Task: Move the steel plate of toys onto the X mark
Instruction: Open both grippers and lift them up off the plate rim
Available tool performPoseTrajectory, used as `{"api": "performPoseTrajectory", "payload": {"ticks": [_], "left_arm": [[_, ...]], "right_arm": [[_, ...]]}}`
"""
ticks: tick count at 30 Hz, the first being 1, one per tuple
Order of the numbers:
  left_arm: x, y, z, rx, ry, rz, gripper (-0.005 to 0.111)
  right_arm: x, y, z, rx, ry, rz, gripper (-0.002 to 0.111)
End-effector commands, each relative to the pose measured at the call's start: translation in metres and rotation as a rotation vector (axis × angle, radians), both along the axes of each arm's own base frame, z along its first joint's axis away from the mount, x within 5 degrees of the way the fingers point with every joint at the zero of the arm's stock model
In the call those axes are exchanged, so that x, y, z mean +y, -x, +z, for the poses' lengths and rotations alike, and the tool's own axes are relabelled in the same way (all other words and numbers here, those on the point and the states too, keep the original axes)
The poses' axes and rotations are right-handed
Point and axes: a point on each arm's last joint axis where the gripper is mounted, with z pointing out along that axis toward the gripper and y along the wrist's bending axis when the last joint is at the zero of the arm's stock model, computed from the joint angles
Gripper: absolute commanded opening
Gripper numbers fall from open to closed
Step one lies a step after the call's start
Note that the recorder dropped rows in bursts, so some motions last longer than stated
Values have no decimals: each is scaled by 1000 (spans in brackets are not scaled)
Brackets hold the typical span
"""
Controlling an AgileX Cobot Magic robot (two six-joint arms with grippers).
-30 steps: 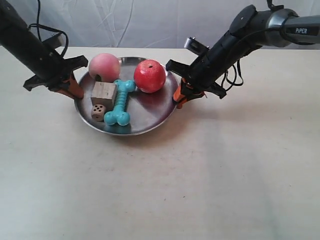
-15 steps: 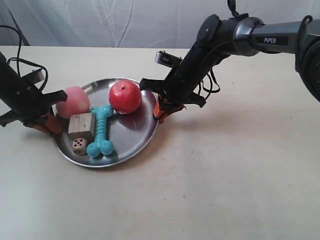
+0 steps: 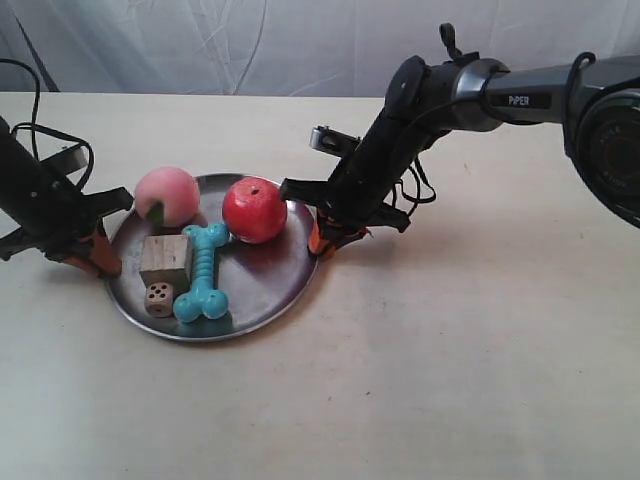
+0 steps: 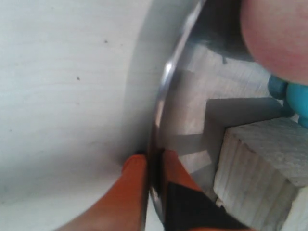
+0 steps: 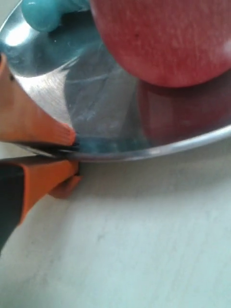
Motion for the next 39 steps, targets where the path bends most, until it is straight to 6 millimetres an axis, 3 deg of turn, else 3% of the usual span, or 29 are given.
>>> {"api": "performPoseTrajectory", "payload": {"ticks": [1, 4, 7, 14, 26, 32, 34, 36, 37, 39], "left_arm": [[3, 0, -1, -25, -28, -42, 0], [3, 1, -1, -23, -27, -45, 4], [3, 1, -1, -24, -27, -47, 14], [4, 1, 9, -51, -31, -45, 36], [22, 2, 43, -141, -42, 5, 37], [20, 6, 75, -229, -27, 26, 36], [16, 7, 93, -297, 11, 23, 29], [7, 13, 127, -430, 92, -11, 10], [4, 19, 145, -495, 123, -29, 3], [-4, 38, 179, -634, 174, -48, 0]], "right_arm": [[13, 4, -3, -48, 17, 74, 12], [14, 4, -3, -51, 17, 77, 30], [14, 4, -3, -51, 17, 77, 40], [13, 5, -1, -58, 35, 93, 36], [4, 4, 26, -131, 120, 121, 36], [1, 9, 58, -165, 132, 132, 36], [-1, 12, 76, -196, 129, 148, 32], [-3, 18, 111, -292, 110, 174, 7], [-5, 21, 125, -328, 105, 184, 0], [-11, 34, 157, -414, 115, 182, 0]]}}
